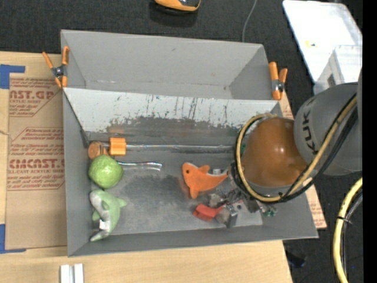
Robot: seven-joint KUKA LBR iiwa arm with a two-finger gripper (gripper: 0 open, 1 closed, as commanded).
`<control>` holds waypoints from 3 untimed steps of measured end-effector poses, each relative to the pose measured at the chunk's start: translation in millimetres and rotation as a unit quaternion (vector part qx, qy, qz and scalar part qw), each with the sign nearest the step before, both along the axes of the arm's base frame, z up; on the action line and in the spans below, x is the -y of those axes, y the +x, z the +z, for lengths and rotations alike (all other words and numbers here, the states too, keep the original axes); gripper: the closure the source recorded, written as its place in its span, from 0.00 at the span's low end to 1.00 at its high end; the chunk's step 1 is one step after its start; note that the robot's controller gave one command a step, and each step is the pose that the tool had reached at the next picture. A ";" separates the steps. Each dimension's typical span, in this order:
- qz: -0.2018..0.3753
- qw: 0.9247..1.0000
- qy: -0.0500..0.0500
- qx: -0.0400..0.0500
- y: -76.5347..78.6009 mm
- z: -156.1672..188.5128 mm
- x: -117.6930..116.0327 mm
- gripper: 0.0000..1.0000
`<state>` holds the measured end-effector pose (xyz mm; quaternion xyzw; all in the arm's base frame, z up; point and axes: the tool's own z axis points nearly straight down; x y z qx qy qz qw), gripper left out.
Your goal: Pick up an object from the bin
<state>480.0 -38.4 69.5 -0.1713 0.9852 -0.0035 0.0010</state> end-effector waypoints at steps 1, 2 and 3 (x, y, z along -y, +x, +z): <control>0.000 1.000 0.000 0.000 0.0 0.0 0.0 1.00; 0.000 1.000 0.000 0.000 0.0 0.0 0.0 1.00; 0.000 1.000 0.000 0.000 0.0 0.0 0.0 1.00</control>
Offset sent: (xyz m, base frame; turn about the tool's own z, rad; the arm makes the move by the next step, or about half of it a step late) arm 0.0000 0.0000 0.0000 0.0000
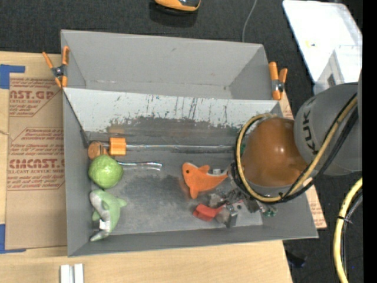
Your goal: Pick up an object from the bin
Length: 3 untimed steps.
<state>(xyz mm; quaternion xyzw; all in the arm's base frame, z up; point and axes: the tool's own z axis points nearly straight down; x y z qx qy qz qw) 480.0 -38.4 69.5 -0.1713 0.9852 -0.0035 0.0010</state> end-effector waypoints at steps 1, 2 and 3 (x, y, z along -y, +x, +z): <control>0.000 1.000 0.000 0.000 0.0 0.0 0.0 1.00; 0.000 1.000 0.000 0.000 0.0 0.0 0.0 1.00; 0.000 1.000 0.000 0.000 0.0 0.0 0.0 1.00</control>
Offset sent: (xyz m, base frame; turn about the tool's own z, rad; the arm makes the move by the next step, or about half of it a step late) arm 0.0000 0.0000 0.0000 0.0000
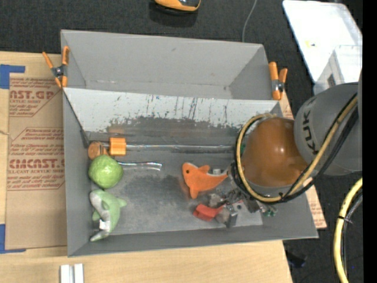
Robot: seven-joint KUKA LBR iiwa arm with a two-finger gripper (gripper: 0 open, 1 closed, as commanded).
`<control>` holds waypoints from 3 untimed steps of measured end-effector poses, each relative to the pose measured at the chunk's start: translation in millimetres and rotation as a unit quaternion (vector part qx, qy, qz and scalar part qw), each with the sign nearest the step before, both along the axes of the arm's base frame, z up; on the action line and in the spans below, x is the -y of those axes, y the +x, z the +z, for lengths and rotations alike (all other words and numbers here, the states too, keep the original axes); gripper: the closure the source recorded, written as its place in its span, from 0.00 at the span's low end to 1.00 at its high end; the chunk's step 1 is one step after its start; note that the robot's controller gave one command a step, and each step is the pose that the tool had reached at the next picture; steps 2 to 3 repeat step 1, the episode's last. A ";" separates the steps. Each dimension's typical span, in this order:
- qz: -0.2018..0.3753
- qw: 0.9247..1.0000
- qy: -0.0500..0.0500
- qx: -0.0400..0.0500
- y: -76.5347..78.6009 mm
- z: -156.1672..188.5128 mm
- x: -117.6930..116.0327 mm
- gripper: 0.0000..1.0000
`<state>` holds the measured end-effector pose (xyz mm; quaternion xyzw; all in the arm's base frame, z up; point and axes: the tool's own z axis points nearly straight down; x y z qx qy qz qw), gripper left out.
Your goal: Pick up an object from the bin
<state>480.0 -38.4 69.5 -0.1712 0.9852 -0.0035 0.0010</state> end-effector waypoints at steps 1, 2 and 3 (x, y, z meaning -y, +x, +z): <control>0.000 1.000 0.000 0.000 0.0 0.0 0.0 1.00; 0.000 1.000 0.000 0.000 0.0 0.0 0.0 1.00; 0.000 1.000 0.000 0.000 0.0 0.0 0.0 1.00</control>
Offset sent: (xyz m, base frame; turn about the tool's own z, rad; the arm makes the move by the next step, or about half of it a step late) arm 0.0000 0.0000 0.0000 0.0000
